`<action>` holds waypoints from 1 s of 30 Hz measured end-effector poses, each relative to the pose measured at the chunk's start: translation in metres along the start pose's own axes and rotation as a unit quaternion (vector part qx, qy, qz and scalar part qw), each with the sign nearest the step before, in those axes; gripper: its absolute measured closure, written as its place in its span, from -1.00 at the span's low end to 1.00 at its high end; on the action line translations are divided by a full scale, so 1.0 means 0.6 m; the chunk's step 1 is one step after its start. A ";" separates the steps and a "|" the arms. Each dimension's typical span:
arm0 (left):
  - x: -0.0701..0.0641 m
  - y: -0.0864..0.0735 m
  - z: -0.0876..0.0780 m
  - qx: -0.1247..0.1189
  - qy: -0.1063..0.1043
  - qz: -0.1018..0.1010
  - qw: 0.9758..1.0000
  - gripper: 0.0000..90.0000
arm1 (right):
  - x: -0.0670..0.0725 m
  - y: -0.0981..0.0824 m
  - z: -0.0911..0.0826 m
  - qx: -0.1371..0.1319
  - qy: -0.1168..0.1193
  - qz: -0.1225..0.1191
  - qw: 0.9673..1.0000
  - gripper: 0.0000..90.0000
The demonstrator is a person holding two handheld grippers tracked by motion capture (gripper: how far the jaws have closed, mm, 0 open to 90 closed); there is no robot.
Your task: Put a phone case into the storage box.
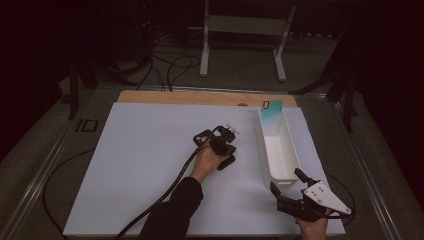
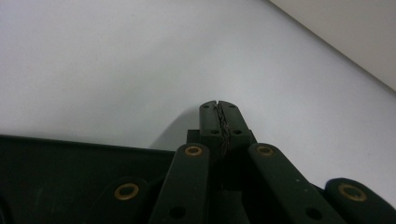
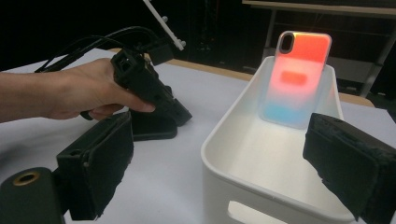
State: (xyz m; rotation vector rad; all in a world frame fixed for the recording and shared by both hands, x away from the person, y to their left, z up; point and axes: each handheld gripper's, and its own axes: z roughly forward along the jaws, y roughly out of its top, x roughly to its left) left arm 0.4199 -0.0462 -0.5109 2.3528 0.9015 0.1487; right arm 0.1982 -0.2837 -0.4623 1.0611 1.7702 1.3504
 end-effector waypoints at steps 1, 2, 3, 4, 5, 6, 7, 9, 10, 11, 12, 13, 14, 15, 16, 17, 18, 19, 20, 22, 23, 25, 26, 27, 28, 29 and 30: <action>0.000 -0.003 -0.003 0.002 0.000 -0.001 1.000 0.99 | 0.000 0.000 0.000 0.000 -0.001 0.000 1.000 -0.81; 0.000 -0.004 -0.004 0.002 0.000 0.000 1.000 0.99 | 0.000 0.000 0.000 0.000 -0.001 0.000 1.000 -0.81; 0.000 -0.004 -0.004 0.002 0.000 0.000 1.000 0.99 | 0.000 0.000 0.000 0.000 0.000 0.000 1.000 -0.81; 0.000 -0.006 -0.006 0.004 0.001 0.001 1.000 0.99 | 0.000 0.000 0.000 0.000 0.000 0.000 1.000 -0.81; -0.001 -0.010 -0.010 0.007 0.003 0.001 1.000 0.99 | 0.000 0.000 0.000 0.000 -0.001 0.000 1.000 -0.81; -0.001 -0.010 -0.010 0.007 0.003 0.001 1.000 0.99 | 0.000 0.000 0.000 0.000 -0.001 0.000 1.000 -0.81; -0.002 -0.014 -0.013 0.008 0.003 0.002 1.000 0.99 | 0.000 0.000 0.000 0.000 -0.001 0.000 1.000 -0.81; -0.001 -0.021 -0.018 0.009 0.003 0.000 1.000 0.99 | 0.000 0.000 0.000 0.000 -0.001 -0.001 1.000 -0.81; -0.001 -0.030 -0.025 0.008 0.002 -0.004 1.000 0.99 | 0.000 0.000 0.000 0.000 -0.001 -0.001 1.000 -0.81; 0.001 -0.035 -0.028 0.008 0.001 -0.004 1.000 0.99 | 0.000 0.000 0.000 0.000 -0.001 -0.001 1.000 -0.81; 0.001 -0.035 -0.028 0.008 0.001 -0.004 1.000 0.99 | 0.000 0.000 0.000 0.000 -0.001 -0.001 1.000 -0.81; 0.002 -0.040 -0.032 0.008 0.001 -0.007 1.000 0.99 | 0.000 0.000 0.000 0.000 -0.001 -0.002 1.000 -0.81; 0.004 -0.050 -0.039 0.008 0.003 -0.010 1.000 0.99 | 0.000 0.000 0.001 0.000 -0.002 -0.003 1.000 -0.81; 0.004 -0.050 -0.039 0.008 0.003 -0.010 1.000 0.99 | 0.000 0.000 0.001 0.000 -0.002 -0.003 1.000 -0.81; 0.007 -0.060 -0.047 0.007 0.004 -0.016 1.000 0.99 | 0.000 0.000 0.001 -0.001 -0.002 -0.004 1.000 -0.81; 0.009 -0.065 -0.052 0.007 0.005 -0.016 1.000 0.99 | 0.000 0.000 0.002 -0.001 -0.002 -0.004 1.000 -0.81; 0.009 -0.065 -0.052 0.007 0.005 -0.016 1.000 0.99 | 0.000 0.000 0.002 -0.001 -0.002 -0.004 1.000 -0.81; 0.011 -0.071 -0.056 0.005 0.006 -0.019 1.000 0.99 | 0.000 0.000 0.002 -0.001 -0.002 -0.003 1.000 -0.80; 0.016 -0.083 -0.065 0.006 0.010 -0.018 1.000 0.99 | 0.000 0.000 0.002 -0.001 -0.002 -0.003 1.000 -0.81; 0.021 -0.094 -0.074 0.005 0.016 -0.019 1.000 0.99 | 0.000 0.000 0.002 -0.001 -0.003 -0.004 1.000 -0.81; 0.021 -0.094 -0.074 0.005 0.016 -0.019 1.000 0.99 | 0.000 0.000 0.002 0.000 -0.002 -0.004 1.000 -0.81; 0.029 -0.110 -0.088 0.007 0.031 -0.021 0.999 0.98 | 0.000 0.000 0.002 0.001 -0.002 -0.004 1.000 -0.81; 0.029 -0.110 -0.088 0.007 0.031 -0.021 0.999 0.98 | 0.000 0.000 0.002 0.001 -0.002 -0.004 1.000 -0.81; 0.035 -0.120 -0.097 0.009 0.042 -0.020 0.999 0.98 | 0.001 0.000 0.003 0.001 -0.002 -0.004 1.000 -0.81; 0.035 -0.120 -0.097 0.009 0.042 -0.020 0.999 0.98 | 0.001 0.001 0.003 0.001 -0.003 -0.004 1.000 -0.81; 0.043 -0.130 -0.106 0.010 0.051 -0.025 0.998 0.97 | 0.000 0.001 0.003 0.001 -0.003 -0.004 1.000 -0.81; 0.043 -0.130 -0.106 0.010 0.051 -0.025 0.998 0.97 | 0.000 0.001 0.003 0.001 -0.003 -0.004 1.000 -0.81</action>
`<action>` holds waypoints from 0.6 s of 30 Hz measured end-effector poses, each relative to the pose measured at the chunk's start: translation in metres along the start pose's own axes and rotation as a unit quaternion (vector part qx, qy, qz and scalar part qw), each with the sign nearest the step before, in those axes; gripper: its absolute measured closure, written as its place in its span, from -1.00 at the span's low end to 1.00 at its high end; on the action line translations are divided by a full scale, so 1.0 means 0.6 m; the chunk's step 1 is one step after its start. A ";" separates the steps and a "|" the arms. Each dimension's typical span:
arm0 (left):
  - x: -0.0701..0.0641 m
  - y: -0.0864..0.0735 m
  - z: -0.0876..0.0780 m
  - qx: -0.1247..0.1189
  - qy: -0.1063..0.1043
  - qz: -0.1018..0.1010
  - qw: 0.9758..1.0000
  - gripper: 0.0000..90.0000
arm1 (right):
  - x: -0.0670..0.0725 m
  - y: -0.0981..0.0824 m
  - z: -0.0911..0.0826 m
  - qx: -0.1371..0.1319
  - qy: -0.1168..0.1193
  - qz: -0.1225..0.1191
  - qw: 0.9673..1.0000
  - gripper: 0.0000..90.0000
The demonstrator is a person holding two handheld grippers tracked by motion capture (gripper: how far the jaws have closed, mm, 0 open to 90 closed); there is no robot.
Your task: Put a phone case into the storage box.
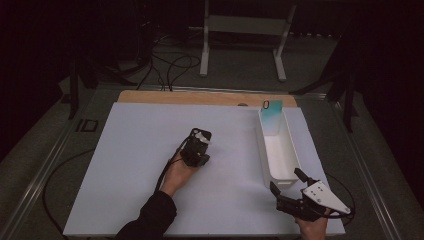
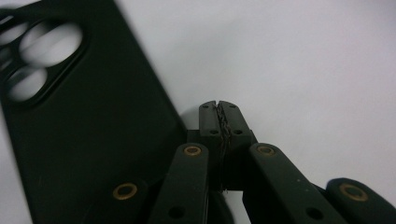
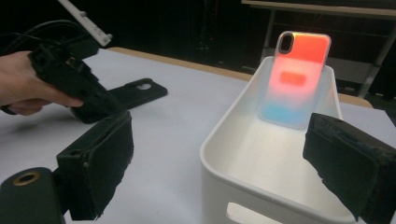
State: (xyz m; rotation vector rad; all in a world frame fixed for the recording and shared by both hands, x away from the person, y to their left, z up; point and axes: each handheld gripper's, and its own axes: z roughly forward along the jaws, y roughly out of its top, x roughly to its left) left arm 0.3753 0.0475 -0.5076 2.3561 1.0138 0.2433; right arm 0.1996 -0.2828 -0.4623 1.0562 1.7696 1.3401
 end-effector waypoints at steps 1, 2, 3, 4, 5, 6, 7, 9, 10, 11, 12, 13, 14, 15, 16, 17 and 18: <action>0.010 -0.010 -0.008 0.000 0.007 -0.004 1.000 0.97 | 0.000 0.000 0.001 0.000 -0.001 0.000 1.000 -0.81; 0.016 -0.015 -0.011 -0.001 0.009 -0.009 1.000 0.97 | 0.000 0.000 0.001 0.000 0.000 0.000 1.000 -0.81; 0.016 -0.015 -0.011 -0.001 0.009 -0.009 1.000 0.97 | 0.000 0.000 0.001 0.001 0.000 0.000 1.000 -0.81; 0.025 -0.025 -0.017 -0.003 0.013 -0.016 1.000 0.96 | 0.000 0.000 0.001 0.001 0.000 -0.001 1.000 -0.81; 0.025 -0.025 -0.017 -0.003 0.013 -0.016 1.000 0.96 | 0.001 0.000 0.002 0.001 0.000 -0.001 1.000 -0.81; 0.034 -0.033 -0.023 -0.005 0.016 -0.022 1.000 0.96 | 0.001 0.000 0.002 0.001 0.000 -0.001 1.000 -0.81; 0.034 -0.033 -0.023 -0.005 0.016 -0.022 1.000 0.96 | 0.001 0.000 0.002 0.001 0.000 -0.001 1.000 -0.81; 0.043 -0.040 -0.028 -0.006 0.025 -0.028 0.999 0.95 | 0.000 0.000 0.002 0.001 0.000 -0.001 1.000 -0.81; 0.048 -0.043 -0.031 -0.006 0.031 -0.032 0.999 0.95 | 0.000 0.000 0.002 0.001 -0.001 -0.001 1.000 -0.81; 0.053 -0.046 -0.033 -0.006 0.036 -0.037 0.999 0.94 | 0.000 0.000 0.002 0.001 -0.001 -0.001 1.000 -0.81; 0.057 -0.048 -0.034 -0.009 0.038 -0.044 0.998 0.94 | 0.000 0.000 0.002 0.001 -0.001 -0.001 1.000 -0.81; 0.060 -0.051 -0.035 -0.012 0.036 -0.048 0.998 0.94 | 0.001 0.000 0.003 0.001 0.000 -0.002 1.000 -0.81; 0.058 -0.051 -0.034 -0.013 0.041 -0.045 0.998 0.94 | 0.001 0.000 0.003 0.002 0.000 -0.002 1.000 -0.81; 0.058 -0.051 -0.034 -0.013 0.041 -0.045 0.998 0.94 | 0.002 0.000 0.004 0.003 0.000 -0.003 1.000 -0.80; 0.054 -0.050 -0.034 -0.011 0.048 -0.039 0.998 0.94 | 0.002 0.000 0.004 0.003 0.000 -0.002 1.000 -0.81; 0.054 -0.051 -0.034 -0.013 0.048 -0.037 0.998 0.94 | 0.002 0.000 0.005 0.003 0.001 -0.003 1.000 -0.80; 0.054 -0.052 -0.035 -0.014 0.047 -0.038 0.998 0.93 | 0.003 0.000 0.005 0.003 0.001 -0.003 1.000 -0.81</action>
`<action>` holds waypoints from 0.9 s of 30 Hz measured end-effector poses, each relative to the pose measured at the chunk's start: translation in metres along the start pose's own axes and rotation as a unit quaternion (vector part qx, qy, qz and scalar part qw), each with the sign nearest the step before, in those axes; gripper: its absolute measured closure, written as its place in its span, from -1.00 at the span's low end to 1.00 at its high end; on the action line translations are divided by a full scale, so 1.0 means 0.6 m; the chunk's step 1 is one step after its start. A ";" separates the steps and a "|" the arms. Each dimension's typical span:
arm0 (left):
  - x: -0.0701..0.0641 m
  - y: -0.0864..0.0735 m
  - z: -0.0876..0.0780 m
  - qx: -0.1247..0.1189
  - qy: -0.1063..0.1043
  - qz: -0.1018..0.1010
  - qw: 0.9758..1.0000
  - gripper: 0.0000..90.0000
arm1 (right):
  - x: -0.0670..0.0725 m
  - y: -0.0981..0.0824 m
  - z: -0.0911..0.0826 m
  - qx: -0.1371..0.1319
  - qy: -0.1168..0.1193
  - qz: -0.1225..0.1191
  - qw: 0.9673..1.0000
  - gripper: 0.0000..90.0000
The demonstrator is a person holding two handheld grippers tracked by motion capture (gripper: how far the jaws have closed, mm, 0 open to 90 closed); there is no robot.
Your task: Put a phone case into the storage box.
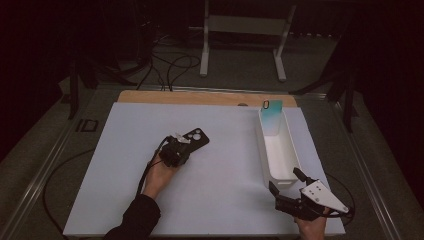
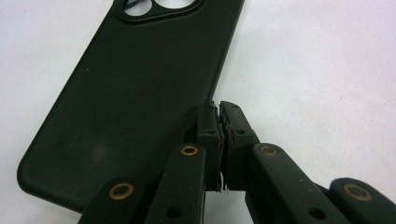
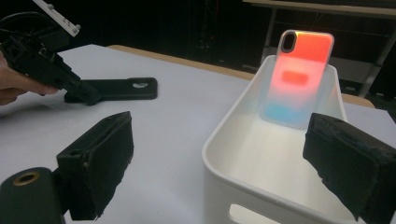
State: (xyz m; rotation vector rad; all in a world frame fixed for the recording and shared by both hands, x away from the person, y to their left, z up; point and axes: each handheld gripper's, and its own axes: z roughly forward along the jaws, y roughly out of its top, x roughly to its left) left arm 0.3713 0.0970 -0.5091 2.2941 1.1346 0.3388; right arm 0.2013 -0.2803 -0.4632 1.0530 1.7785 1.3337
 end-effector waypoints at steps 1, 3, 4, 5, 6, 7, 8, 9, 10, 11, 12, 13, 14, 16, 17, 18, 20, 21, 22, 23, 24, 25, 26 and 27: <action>0.000 -0.001 -0.002 -0.006 -0.005 -0.002 1.000 0.88 | 0.000 0.000 0.000 0.000 0.000 0.000 1.000 -0.81; -0.004 -0.003 -0.015 -0.032 -0.020 0.003 0.999 0.81 | -0.002 0.000 -0.001 0.001 -0.002 0.000 1.000 -0.81; -0.004 -0.003 -0.015 -0.032 -0.020 0.003 0.999 0.75 | -0.002 0.000 -0.001 0.001 -0.001 0.002 1.000 -0.81; -0.006 -0.003 -0.024 -0.046 -0.024 0.007 0.999 0.65 | -0.003 -0.001 0.000 0.001 0.000 0.002 1.000 -0.81; -0.007 -0.003 -0.034 -0.063 -0.026 0.008 0.998 0.65 | -0.003 -0.001 0.000 0.001 0.000 0.002 1.000 -0.81; -0.008 -0.006 -0.057 -0.101 -0.018 0.003 0.995 0.44 | -0.003 -0.001 0.000 0.001 0.001 0.000 1.000 -0.81; -0.008 -0.006 -0.057 -0.101 -0.018 0.003 0.995 0.36 | -0.003 -0.001 0.000 0.001 0.001 0.000 1.000 -0.81; -0.007 -0.008 -0.069 -0.119 -0.012 -0.003 0.993 0.29 | -0.002 -0.001 0.000 0.001 0.001 0.000 1.000 -0.81; -0.002 -0.014 -0.095 -0.156 -0.011 -0.011 0.988 0.25 | -0.002 -0.001 -0.001 0.001 0.002 -0.001 1.000 -0.80; -0.002 -0.014 -0.095 -0.156 -0.011 -0.011 0.988 0.22 | -0.002 -0.001 -0.001 0.001 0.001 -0.001 1.000 -0.81; 0.001 -0.019 -0.108 -0.170 -0.011 -0.012 0.985 0.22 | -0.002 -0.001 -0.001 0.001 0.001 -0.001 1.000 -0.81; 0.004 -0.026 -0.123 -0.191 -0.005 -0.013 0.982 0.03 | -0.002 -0.001 -0.001 0.001 0.002 -0.001 1.000 -0.81; 0.007 -0.030 -0.131 -0.199 0.001 -0.015 0.980 -0.06 | -0.002 -0.001 0.000 0.001 0.003 -0.001 1.000 -0.81; 0.017 -0.052 -0.162 -0.221 0.020 -0.021 0.975 -0.24 | -0.002 -0.001 0.000 0.001 0.004 -0.001 1.000 -0.81; 0.017 -0.052 -0.162 -0.221 0.020 -0.021 0.975 -0.35 | -0.001 -0.001 0.000 0.001 0.004 -0.001 1.000 -0.81; 0.021 -0.061 -0.171 -0.224 0.030 -0.020 0.974 -0.35 | -0.001 -0.001 0.000 0.001 0.004 -0.001 1.000 -0.81; 0.024 -0.069 -0.179 -0.230 0.038 -0.020 0.972 -0.51 | -0.001 -0.001 0.000 0.001 0.004 -0.001 1.000 -0.81; 0.032 -0.088 -0.195 -0.239 0.042 -0.024 0.970 -0.58 | 0.000 -0.001 0.001 0.001 0.006 -0.001 1.000 -0.81; 0.037 -0.097 -0.202 -0.242 0.044 -0.026 0.969 -0.58 | 0.000 -0.001 0.001 0.001 0.006 -0.001 1.000 -0.81; 0.044 -0.115 -0.214 -0.249 0.049 -0.031 0.967 -0.66 | 0.000 -0.001 0.002 0.001 0.006 -0.001 1.000 -0.81; 0.044 -0.115 -0.214 -0.249 0.049 -0.031 0.967 -0.69 | 0.000 -0.001 0.002 0.001 0.006 -0.001 1.000 -0.81; 0.053 -0.134 -0.225 -0.256 0.049 -0.036 0.965 -0.77 | 0.001 -0.001 0.003 0.001 0.007 0.000 1.000 -0.81; 0.057 -0.144 -0.230 -0.262 0.049 -0.038 0.963 -0.86 | 0.001 -0.001 0.003 0.001 0.007 0.000 1.000 -0.81; 0.060 -0.153 -0.235 -0.268 0.051 -0.042 0.961 -0.91 | 0.001 -0.001 0.003 0.001 0.008 0.000 1.000 -0.81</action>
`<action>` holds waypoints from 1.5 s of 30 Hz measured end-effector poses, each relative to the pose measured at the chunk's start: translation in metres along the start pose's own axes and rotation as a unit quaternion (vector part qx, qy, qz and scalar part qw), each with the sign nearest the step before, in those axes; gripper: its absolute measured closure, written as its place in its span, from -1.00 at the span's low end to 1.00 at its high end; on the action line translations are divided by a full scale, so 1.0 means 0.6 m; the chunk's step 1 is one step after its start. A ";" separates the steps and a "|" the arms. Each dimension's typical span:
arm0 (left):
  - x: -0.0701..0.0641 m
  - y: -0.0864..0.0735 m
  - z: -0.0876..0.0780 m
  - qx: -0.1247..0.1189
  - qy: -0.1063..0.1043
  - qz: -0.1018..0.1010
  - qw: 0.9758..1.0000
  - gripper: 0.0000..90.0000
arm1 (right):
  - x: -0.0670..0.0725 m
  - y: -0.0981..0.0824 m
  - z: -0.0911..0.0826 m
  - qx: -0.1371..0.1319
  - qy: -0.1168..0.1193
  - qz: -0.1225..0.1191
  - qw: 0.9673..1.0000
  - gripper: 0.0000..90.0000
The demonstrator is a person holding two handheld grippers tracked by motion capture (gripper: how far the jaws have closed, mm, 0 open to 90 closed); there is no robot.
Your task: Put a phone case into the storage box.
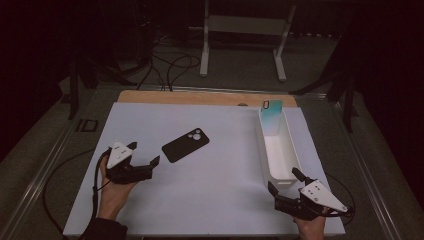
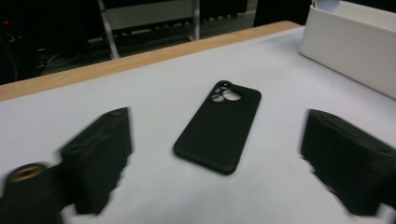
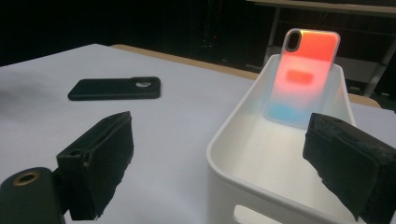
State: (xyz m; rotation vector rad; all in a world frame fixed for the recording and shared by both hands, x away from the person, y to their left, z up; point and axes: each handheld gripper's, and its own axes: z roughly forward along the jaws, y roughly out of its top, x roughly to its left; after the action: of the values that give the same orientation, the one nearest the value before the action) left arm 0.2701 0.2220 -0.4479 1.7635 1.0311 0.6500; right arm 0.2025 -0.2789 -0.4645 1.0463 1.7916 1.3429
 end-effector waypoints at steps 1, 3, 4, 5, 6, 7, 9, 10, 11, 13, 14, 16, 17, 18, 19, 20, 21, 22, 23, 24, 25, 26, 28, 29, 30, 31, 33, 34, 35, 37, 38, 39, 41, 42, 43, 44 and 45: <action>0.000 0.000 0.000 0.000 0.000 0.000 1.000 -0.94 | 0.000 0.000 0.000 0.000 0.000 0.000 1.000 -0.81; 0.009 -0.009 -0.016 -0.013 0.001 -0.009 1.000 -0.99 | 0.001 0.000 0.000 0.001 0.000 0.000 1.000 -0.81; 0.012 -0.018 -0.031 -0.030 0.004 -0.010 0.999 -1.00 | 0.002 0.000 0.002 0.000 0.001 -0.001 1.000 -0.81; 0.012 -0.018 -0.031 -0.030 0.004 -0.010 0.999 -1.00 | 0.002 0.000 0.002 0.000 0.001 -0.001 1.000 -0.81; 0.012 -0.026 -0.044 -0.043 0.005 -0.003 0.999 -1.00 | 0.003 0.000 0.002 0.000 0.003 -0.001 1.000 -0.81; 0.012 -0.030 -0.050 -0.051 0.005 0.000 0.999 -1.00 | 0.003 0.000 0.002 0.000 0.003 -0.001 1.000 -0.81; 0.012 -0.034 -0.061 -0.061 0.008 0.002 0.998 -1.00 | 0.003 0.001 0.002 -0.001 0.004 0.000 1.000 -0.81; 0.013 -0.036 -0.065 -0.064 0.008 0.003 0.998 -1.00 | 0.003 0.001 0.002 -0.003 0.005 0.001 1.000 -0.81; 0.013 -0.036 -0.065 -0.064 0.008 0.003 0.998 -1.00 | 0.003 0.001 0.002 -0.003 0.005 0.001 1.000 -0.81; 0.016 -0.038 -0.070 -0.067 0.010 0.002 0.998 -1.00 | 0.002 0.002 0.001 -0.005 0.006 0.000 1.000 -0.81; 0.016 -0.038 -0.070 -0.063 0.014 0.004 0.998 -1.00 | 0.002 0.002 0.001 -0.005 0.007 0.000 1.000 -0.81; 0.017 -0.038 -0.069 -0.059 0.012 0.006 0.998 -1.00 | 0.003 0.002 0.002 -0.004 0.007 0.000 1.000 -0.81; 0.016 -0.037 -0.068 -0.055 0.012 0.007 0.998 -1.00 | 0.003 0.001 0.002 -0.004 0.008 -0.001 1.000 -0.81; 0.016 -0.037 -0.067 -0.047 0.013 0.011 0.999 -1.00 | 0.003 0.001 0.003 -0.004 0.008 -0.001 1.000 -0.81; 0.015 -0.037 -0.064 -0.039 0.014 0.015 0.999 -1.00 | 0.004 0.001 0.003 -0.002 0.008 0.000 1.000 -0.81; 0.015 -0.036 -0.063 -0.032 0.014 0.017 0.999 -1.00 | 0.004 0.001 0.003 -0.002 0.008 -0.001 1.000 -0.81; 0.014 -0.036 -0.061 -0.025 0.013 0.018 0.999 -1.00 | 0.004 0.001 0.003 -0.002 0.008 -0.001 1.000 -0.81; 0.014 -0.033 -0.057 -0.013 0.011 0.022 1.000 -1.00 | 0.003 0.000 0.005 0.000 0.008 -0.003 1.000 -0.81; 0.014 -0.033 -0.057 -0.013 0.011 0.022 1.000 -1.00 | 0.003 0.000 0.005 0.000 0.008 -0.003 1.000 -0.81; 0.013 -0.028 -0.052 0.000 0.006 0.025 1.000 -1.00 | 0.004 0.000 0.005 0.000 0.008 -0.003 1.000 -0.81; 0.013 -0.024 -0.049 0.009 0.004 0.026 1.000 -1.00 | 0.004 0.000 0.006 0.000 0.009 -0.003 1.000 -0.81; 0.012 -0.021 -0.046 0.018 0.001 0.028 0.999 -1.00 | 0.004 0.001 0.006 0.000 0.008 -0.003 1.000 -0.81; 0.009 -0.013 -0.040 0.034 0.000 0.036 0.999 -1.00 | 0.003 0.002 0.008 -0.001 0.009 -0.004 1.000 -0.81; 0.008 -0.008 -0.036 0.040 -0.003 0.041 0.998 -1.00 | 0.003 0.002 0.008 -0.001 0.008 -0.003 1.000 -0.81; 0.007 -0.003 -0.032 0.048 -0.004 0.045 0.998 -1.00 | 0.003 0.002 0.009 0.000 0.008 -0.002 1.000 -0.81; 0.006 0.002 -0.027 0.055 -0.006 0.049 0.997 -1.00 | 0.003 0.002 0.009 -0.001 0.008 -0.002 1.000 -0.81; 0.006 0.008 -0.022 0.062 -0.009 0.054 0.997 -1.00 | 0.003 0.003 0.009 0.000 0.009 -0.002 1.000 -0.80; 0.006 0.017 -0.015 0.071 -0.012 0.060 0.996 -1.00 | 0.003 0.003 0.010 0.000 0.009 -0.003 1.000 -0.81; 0.007 0.028 -0.004 0.084 -0.014 0.068 0.994 -1.00 | 0.004 0.003 0.010 -0.001 0.009 -0.003 1.000 -0.80; 0.009 0.041 0.010 0.099 -0.020 0.078 0.992 -1.00 | 0.004 0.003 0.010 0.000 0.010 -0.003 1.000 -0.81; 0.009 0.041 0.010 0.099 -0.020 0.078 0.992 -1.00 | 0.004 0.003 0.010 0.000 0.010 -0.003 1.000 -0.81; 0.010 0.046 0.017 0.106 -0.021 0.083 0.991 -1.00 | 0.004 0.003 0.010 0.000 0.010 -0.003 1.000 -0.81; 0.014 0.060 0.037 0.121 -0.028 0.088 0.988 -1.00 | 0.004 0.003 0.010 0.000 0.009 -0.002 1.000 -0.81; 0.016 0.063 0.044 0.126 -0.032 0.089 0.988 -1.00 | 0.004 0.003 0.010 -0.001 0.010 -0.003 1.000 -0.81; 0.017 0.066 0.050 0.130 -0.037 0.089 0.987 -1.00 | 0.004 0.003 0.011 -0.001 0.010 -0.002 1.000 -0.81; 0.018 0.068 0.056 0.131 -0.040 0.092 0.986 -1.00 | 0.004 0.003 0.011 -0.001 0.010 -0.002 1.000 -0.81; 0.018 0.068 0.056 0.131 -0.040 0.092 0.986 -1.00 | 0.004 0.003 0.011 -0.001 0.010 -0.002 1.000 -0.81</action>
State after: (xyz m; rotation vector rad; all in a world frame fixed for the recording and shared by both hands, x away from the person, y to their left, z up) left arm 0.3164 0.2081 -0.4243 2.1164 0.9395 0.5702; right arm 0.2074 -0.2738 -0.4646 1.0308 1.8065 1.3568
